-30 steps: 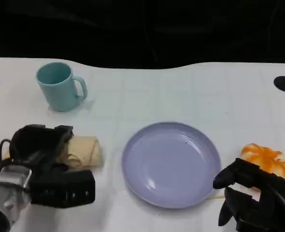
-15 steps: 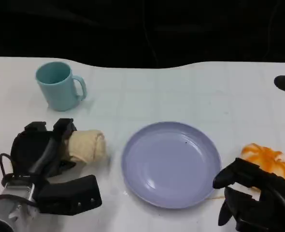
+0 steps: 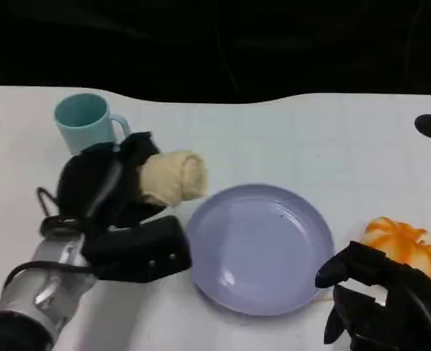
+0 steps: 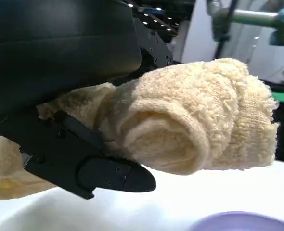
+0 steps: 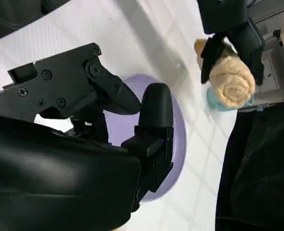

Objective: Grasp the towel on the left side of the plate with the left hand and place it into the plate.

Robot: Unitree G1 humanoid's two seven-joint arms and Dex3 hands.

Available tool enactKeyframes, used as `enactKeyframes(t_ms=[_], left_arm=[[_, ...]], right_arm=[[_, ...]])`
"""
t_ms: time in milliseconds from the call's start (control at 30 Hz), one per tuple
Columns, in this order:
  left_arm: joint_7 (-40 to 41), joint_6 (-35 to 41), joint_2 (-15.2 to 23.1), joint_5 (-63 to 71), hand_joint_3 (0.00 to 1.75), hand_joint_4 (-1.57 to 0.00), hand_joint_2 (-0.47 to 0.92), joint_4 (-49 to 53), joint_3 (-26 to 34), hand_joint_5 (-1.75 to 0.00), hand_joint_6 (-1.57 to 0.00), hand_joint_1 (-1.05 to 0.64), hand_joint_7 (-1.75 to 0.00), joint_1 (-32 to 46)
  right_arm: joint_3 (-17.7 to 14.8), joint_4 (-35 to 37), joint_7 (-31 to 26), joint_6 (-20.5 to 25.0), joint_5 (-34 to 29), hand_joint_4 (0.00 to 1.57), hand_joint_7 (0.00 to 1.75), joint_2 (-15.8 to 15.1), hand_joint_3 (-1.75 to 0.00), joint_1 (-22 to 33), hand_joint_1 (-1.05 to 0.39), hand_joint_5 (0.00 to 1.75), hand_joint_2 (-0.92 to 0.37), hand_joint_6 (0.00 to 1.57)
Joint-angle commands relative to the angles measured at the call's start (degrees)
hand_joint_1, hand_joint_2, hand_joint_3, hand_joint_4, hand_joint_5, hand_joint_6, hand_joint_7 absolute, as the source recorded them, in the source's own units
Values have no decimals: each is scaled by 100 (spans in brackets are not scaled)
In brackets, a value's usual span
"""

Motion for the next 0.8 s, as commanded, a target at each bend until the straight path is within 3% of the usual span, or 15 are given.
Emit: enactKeyframes(t_ms=[33, 167, 233, 300, 333, 400, 467, 533, 667, 700, 800], left_arm=[[-388, 48, -257, -20, 69, -93, 64, -188, -61, -175, -74, -25, -147, -232], [-642, 159, -607, -51, 96, -93, 49, -119, -130, -175, -72, -23, -166, -311], [-775, 282, -752, 8, 100, -93, 47, -118, -207, -175, -71, -23, -169, -323], [-839, 377, -910, 60, 100, -93, 47, -90, -288, -175, -75, -23, -154, -333], [-835, 392, -961, 79, 98, -93, 47, -74, -317, -175, -83, -24, -128, -337], [-795, 455, -1080, 280, 90, -93, 50, 23, -526, -175, -83, -25, -124, -413], [-807, 476, -1190, 397, 76, -91, 59, 120, -669, -175, -78, -27, -137, -488], [-880, 462, -1252, 454, 71, -90, 63, 208, -771, -175, -68, -26, -162, -569], [-1204, 598, -1321, 523, 67, -89, 61, 228, -915, -175, -65, -25, -171, -656], [-1286, 611, -1326, 512, 63, -89, 63, 210, -935, -175, -68, -26, -158, -649], [-1446, 559, -1298, 481, 44, -86, 75, 144, -976, -175, -84, -26, -98, -598]], right_arm=[[-64, -84, -90, -5, -27, 62, 151, -8, -101, -2, -9, 175, -73, 49], [-114, -45, -38, -62, 7, 61, 151, -40, -101, -6, -8, 175, -74, 48], [-128, -17, 0, -85, 20, 62, 151, -57, -100, 1, -7, 175, -74, 48], [-148, -10, 38, -89, 40, 62, 151, -68, -100, 11, -7, 175, -74, 48], [-155, -13, 52, -89, 42, 60, 151, -71, -100, 17, -8, 175, -74, 48], [-185, -32, 64, -89, 31, 60, 151, -73, -100, 42, -8, 175, -74, 48], [-223, -67, 74, -74, 50, 60, 150, -67, -100, 69, -8, 175, -75, 49], [-256, -107, 79, -58, 75, 60, 150, -58, -99, 99, -8, 175, -75, 48], [-273, -160, 46, -47, 78, 60, 150, -48, -99, 136, -9, 175, -75, 48], [-269, -169, 39, -58, 68, 60, 150, -49, -99, 144, -9, 175, -75, 48], [-263, -188, 38, -66, 65, 60, 150, -53, -99, 155, -9, 175, -75, 48]])
